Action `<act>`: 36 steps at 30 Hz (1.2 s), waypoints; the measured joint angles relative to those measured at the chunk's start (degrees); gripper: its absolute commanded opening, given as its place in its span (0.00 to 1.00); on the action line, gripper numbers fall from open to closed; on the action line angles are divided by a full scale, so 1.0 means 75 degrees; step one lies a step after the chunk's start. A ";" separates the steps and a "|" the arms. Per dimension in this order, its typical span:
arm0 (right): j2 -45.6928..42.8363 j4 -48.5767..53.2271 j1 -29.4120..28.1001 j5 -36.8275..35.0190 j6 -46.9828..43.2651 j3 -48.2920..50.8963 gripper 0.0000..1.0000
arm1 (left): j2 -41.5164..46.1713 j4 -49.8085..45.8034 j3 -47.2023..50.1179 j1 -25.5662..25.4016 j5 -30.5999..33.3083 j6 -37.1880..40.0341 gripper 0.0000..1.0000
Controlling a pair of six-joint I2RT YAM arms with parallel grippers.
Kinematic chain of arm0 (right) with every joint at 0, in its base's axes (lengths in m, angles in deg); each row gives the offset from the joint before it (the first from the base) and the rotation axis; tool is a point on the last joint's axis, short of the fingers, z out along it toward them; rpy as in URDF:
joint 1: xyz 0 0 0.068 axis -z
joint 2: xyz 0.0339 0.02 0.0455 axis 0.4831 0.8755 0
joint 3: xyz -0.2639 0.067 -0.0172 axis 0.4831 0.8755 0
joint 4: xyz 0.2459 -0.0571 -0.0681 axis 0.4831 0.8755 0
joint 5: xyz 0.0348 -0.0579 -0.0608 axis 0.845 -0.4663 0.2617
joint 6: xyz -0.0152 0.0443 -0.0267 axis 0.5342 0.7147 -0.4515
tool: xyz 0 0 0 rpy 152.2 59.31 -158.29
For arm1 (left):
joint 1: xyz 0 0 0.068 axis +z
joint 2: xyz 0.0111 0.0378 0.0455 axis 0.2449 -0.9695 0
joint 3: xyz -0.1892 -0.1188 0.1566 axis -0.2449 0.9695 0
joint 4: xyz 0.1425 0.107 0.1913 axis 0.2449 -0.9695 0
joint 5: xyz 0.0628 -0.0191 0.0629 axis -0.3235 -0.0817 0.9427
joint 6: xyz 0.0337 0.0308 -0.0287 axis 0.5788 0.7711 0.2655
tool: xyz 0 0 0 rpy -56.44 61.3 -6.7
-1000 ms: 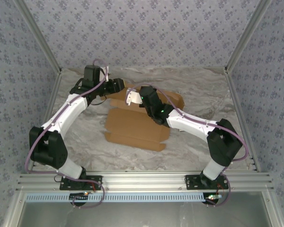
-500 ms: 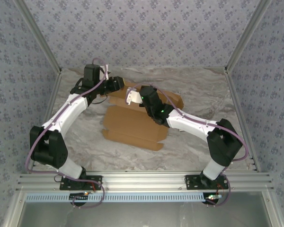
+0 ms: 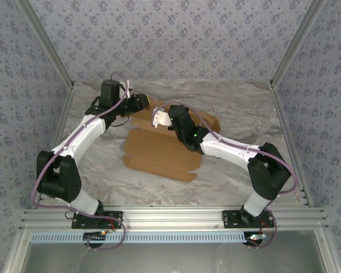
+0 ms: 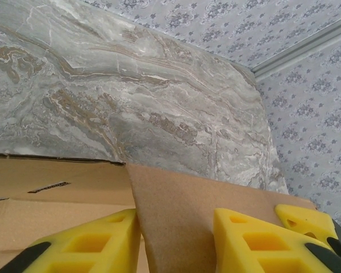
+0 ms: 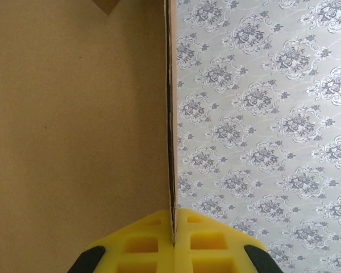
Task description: Fold the paper box
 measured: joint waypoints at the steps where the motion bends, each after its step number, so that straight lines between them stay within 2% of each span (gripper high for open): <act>1: 0.0000 0.0000 0.0009 0.0000 0.0000 0.0000 0.00 | 0.0009 0.0023 0.0026 0.0032 -0.0012 0.0015 0.48; 4: 0.0000 0.0029 0.0073 0.0003 -0.0003 0.0000 0.00 | 0.0140 0.0076 0.0192 0.0198 0.0012 0.0061 0.61; 7: 0.0000 0.0085 0.0134 0.0006 0.0003 0.0003 0.00 | 0.0522 0.0079 0.0475 0.0370 0.0192 0.0166 0.68; 12: -0.0015 0.0647 0.0172 0.0149 0.0347 -0.0111 0.00 | 0.1775 0.0294 0.1475 0.0466 0.0758 0.0527 0.72; 18: -0.0283 0.2323 0.0300 0.0723 0.1256 -0.1000 0.00 | 0.3191 0.1609 0.3710 0.0466 0.1256 0.0816 0.75; 22: -0.0446 0.3593 0.0562 0.1262 0.2049 -0.1918 0.00 | 0.3159 0.2471 0.4913 0.0344 0.1440 0.1102 0.75; 25: -0.0460 0.4634 0.0816 0.1769 0.2623 -0.2661 0.00 | 0.2920 0.2961 0.5281 0.0058 0.1539 0.1533 0.75; 30: -0.0458 0.6312 0.1224 0.2591 0.3372 -0.3768 0.00 | 0.2562 0.3535 0.5295 -0.0248 0.1629 0.2369 0.76; 36: -0.0458 0.7242 0.1390 0.3209 0.3838 -0.4095 0.00 | 0.2425 0.3456 0.4820 -0.0256 0.2025 0.3273 0.78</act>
